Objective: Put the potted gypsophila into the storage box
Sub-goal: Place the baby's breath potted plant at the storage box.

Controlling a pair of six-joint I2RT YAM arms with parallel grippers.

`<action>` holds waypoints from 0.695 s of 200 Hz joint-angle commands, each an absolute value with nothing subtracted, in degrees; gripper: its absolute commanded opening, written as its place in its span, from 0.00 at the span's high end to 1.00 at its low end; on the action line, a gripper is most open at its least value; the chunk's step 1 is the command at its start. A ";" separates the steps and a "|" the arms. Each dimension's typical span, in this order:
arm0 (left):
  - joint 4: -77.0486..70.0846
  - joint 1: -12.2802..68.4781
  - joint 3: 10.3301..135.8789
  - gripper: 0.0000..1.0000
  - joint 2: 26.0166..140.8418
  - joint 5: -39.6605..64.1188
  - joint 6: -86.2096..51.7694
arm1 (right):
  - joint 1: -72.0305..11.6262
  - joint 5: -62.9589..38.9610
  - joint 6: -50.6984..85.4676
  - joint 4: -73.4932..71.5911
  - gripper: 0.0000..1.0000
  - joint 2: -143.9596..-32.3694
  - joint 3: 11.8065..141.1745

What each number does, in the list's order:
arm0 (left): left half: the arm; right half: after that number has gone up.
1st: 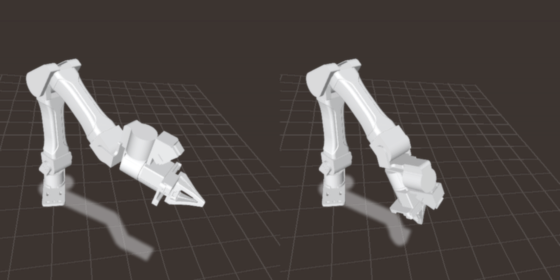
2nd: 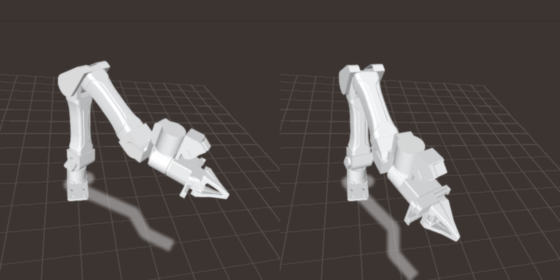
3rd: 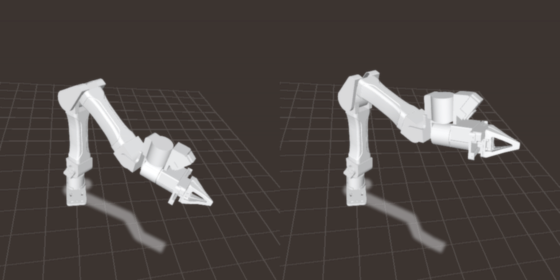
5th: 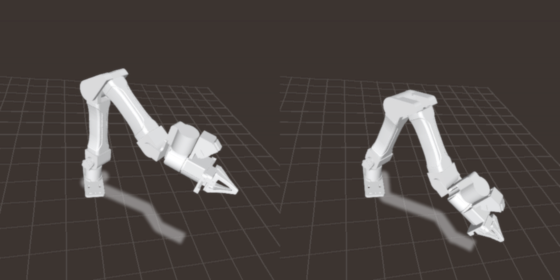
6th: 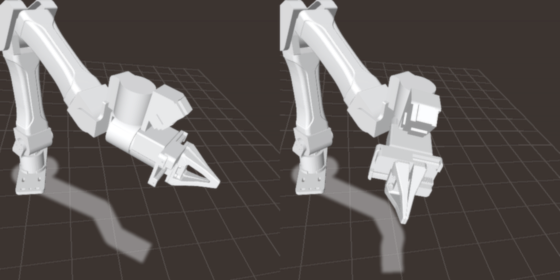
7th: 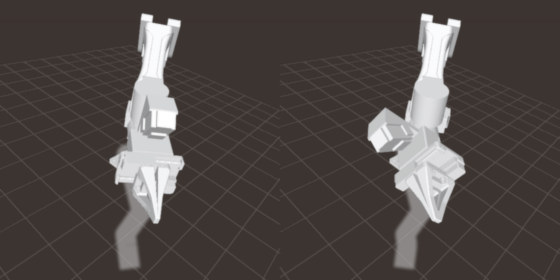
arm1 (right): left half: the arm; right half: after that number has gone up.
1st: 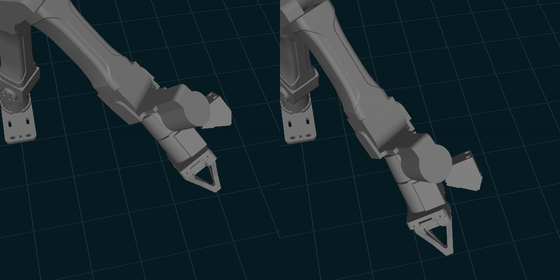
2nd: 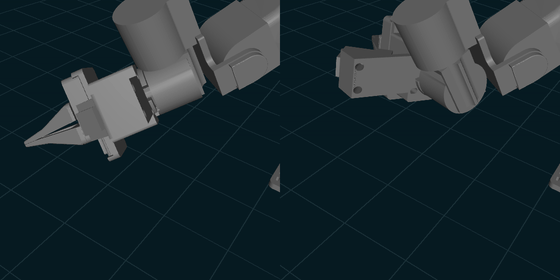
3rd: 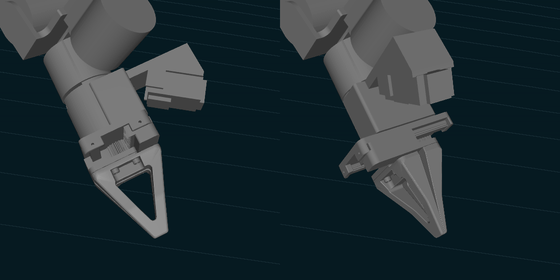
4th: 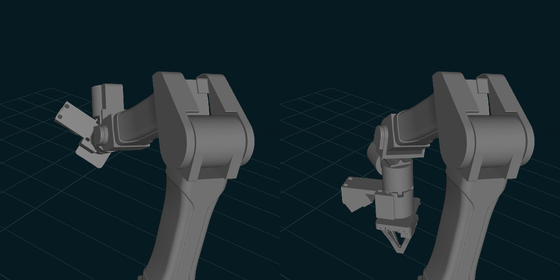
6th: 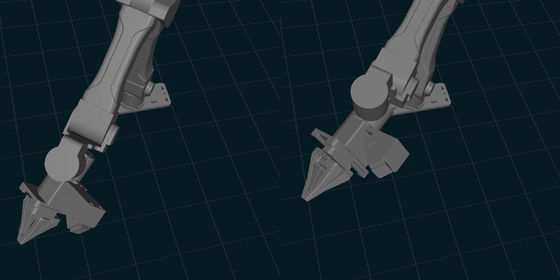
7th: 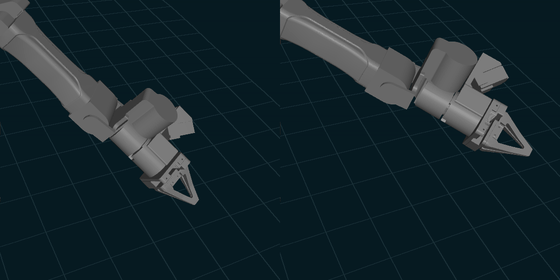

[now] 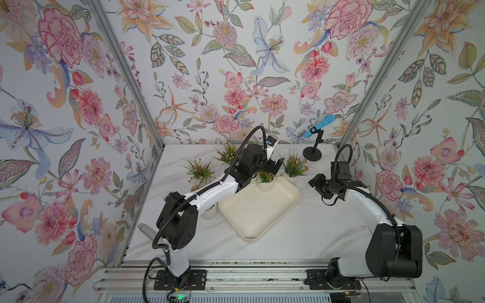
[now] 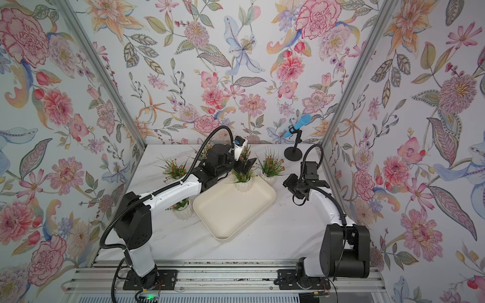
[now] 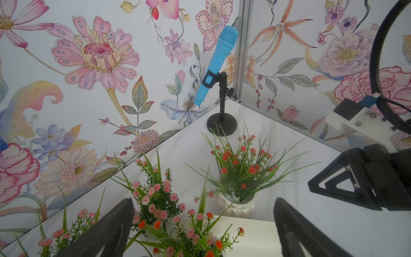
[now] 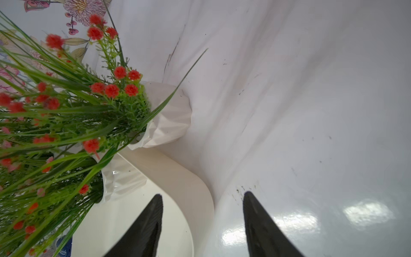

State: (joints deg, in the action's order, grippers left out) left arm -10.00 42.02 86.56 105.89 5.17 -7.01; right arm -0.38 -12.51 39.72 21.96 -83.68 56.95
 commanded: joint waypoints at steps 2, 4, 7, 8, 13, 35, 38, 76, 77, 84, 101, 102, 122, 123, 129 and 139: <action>-10.17 42.16 86.65 0.00 104.82 -0.10 -5.28 | -1.07 -14.68 40.72 17.80 0.45 -88.06 60.66; -10.26 42.18 86.53 0.00 104.67 -0.38 -5.21 | -1.12 -14.83 40.63 17.76 0.46 -88.53 60.93; -10.44 42.14 86.34 0.00 104.37 -0.75 -5.21 | -1.23 -14.85 40.57 17.71 0.46 -89.17 61.44; -10.45 42.17 86.19 0.00 104.30 -0.90 -5.24 | -1.27 -14.90 40.50 17.69 0.47 -89.45 61.61; -10.54 42.26 85.77 0.00 104.00 -1.64 -5.27 | -1.48 -14.94 40.35 17.67 0.48 -90.60 62.44; -11.37 42.19 84.06 0.00 102.52 -4.44 -5.53 | -2.58 -15.57 40.17 17.71 0.52 -95.10 65.65; -11.48 42.19 83.81 0.00 102.23 -4.88 -5.66 | -2.74 -15.64 40.17 17.67 0.52 -95.77 66.09; -12.61 42.19 80.44 0.00 99.77 -8.31 -7.33 | -4.31 -15.50 40.20 17.68 0.54 -100.68 70.25; -12.63 42.19 80.39 0.00 99.72 -8.42 -7.31 | -4.35 -15.48 40.23 17.67 0.55 -100.79 70.32; -12.65 42.21 79.79 0.00 99.40 -8.75 -7.62 | -4.46 -15.54 40.25 17.67 0.55 -101.36 70.90; -12.80 42.19 78.61 0.00 98.48 -9.81 -8.30 | -4.78 -15.70 40.18 17.75 0.57 -103.01 72.14; -12.77 42.19 78.55 0.00 98.41 -9.87 -8.33 | -4.81 -15.76 40.22 17.80 0.57 -103.10 72.24; -13.10 42.19 77.33 0.00 97.29 -10.89 -8.73 | -5.17 -15.41 40.12 17.95 0.60 -105.17 73.42; -13.10 42.19 77.34 0.00 97.25 -10.98 -8.76 | -5.18 -15.35 40.14 17.98 0.60 -105.23 73.49; -13.18 42.21 77.11 0.00 97.06 -11.28 -8.74 | -5.34 -14.86 40.25 18.32 0.61 -105.80 73.77; -13.25 42.19 76.69 0.00 96.60 -11.75 -8.88 | -5.69 -13.61 40.04 19.50 0.63 -106.50 74.68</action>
